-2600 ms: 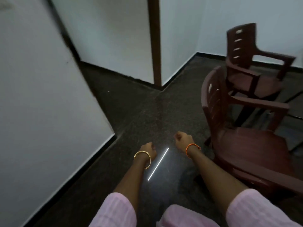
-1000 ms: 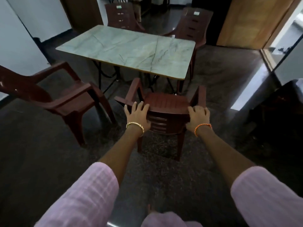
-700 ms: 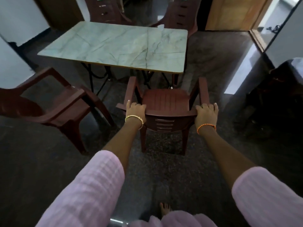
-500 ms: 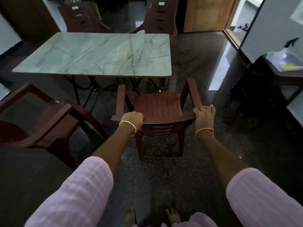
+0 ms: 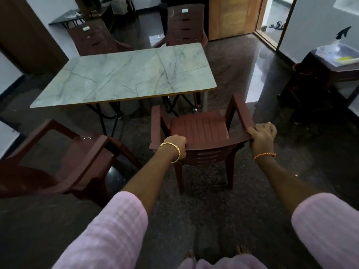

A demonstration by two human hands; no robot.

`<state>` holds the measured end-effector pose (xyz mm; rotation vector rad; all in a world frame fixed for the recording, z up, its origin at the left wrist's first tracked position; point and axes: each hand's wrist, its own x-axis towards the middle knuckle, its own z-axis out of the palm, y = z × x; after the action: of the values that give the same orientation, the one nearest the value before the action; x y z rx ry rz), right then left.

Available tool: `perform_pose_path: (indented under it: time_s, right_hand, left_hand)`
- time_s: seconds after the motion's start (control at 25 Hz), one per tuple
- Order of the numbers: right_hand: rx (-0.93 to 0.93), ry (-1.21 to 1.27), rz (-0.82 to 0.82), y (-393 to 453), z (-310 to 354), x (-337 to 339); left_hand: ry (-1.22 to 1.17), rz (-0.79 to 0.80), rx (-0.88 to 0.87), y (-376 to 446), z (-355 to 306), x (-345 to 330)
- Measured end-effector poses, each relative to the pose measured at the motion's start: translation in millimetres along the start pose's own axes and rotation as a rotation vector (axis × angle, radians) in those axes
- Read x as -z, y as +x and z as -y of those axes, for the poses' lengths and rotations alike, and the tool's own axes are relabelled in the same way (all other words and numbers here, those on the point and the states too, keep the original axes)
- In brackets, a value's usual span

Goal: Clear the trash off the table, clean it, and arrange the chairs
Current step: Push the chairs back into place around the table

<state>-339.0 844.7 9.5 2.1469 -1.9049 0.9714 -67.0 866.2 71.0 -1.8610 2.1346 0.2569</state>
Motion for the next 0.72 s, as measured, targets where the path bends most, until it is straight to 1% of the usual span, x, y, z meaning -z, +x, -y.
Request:
perform_pose_path:
  time_s: [0.12, 0.24, 0.32, 0.52, 0.72]
  right_hand:
    - [-0.007, 0.017, -0.024, -10.8, 31.2, -5.7]
    - [0.007, 0.008, -0.045, -14.8, 60.2, -13.1]
    - [0.019, 0.01, -0.053, -13.1, 77.6, -20.5]
    - [0.019, -0.025, -0.091, 5.5, 101.7, -34.2]
    - [0.012, -0.038, -0.07, 20.0, 121.5, -50.3]
  left_hand:
    - [0.018, -0.001, 0.003, -15.7, 26.5, -10.6]
    - [0.036, 0.05, 0.036, -23.1, 54.8, -19.5]
    - [0.041, 0.051, 0.074, -22.6, 72.6, -22.5]
    - [0.016, -0.09, 0.121, -8.3, 99.0, -20.7]
    - [0.023, -0.151, 0.161, 8.8, 122.2, -20.8]
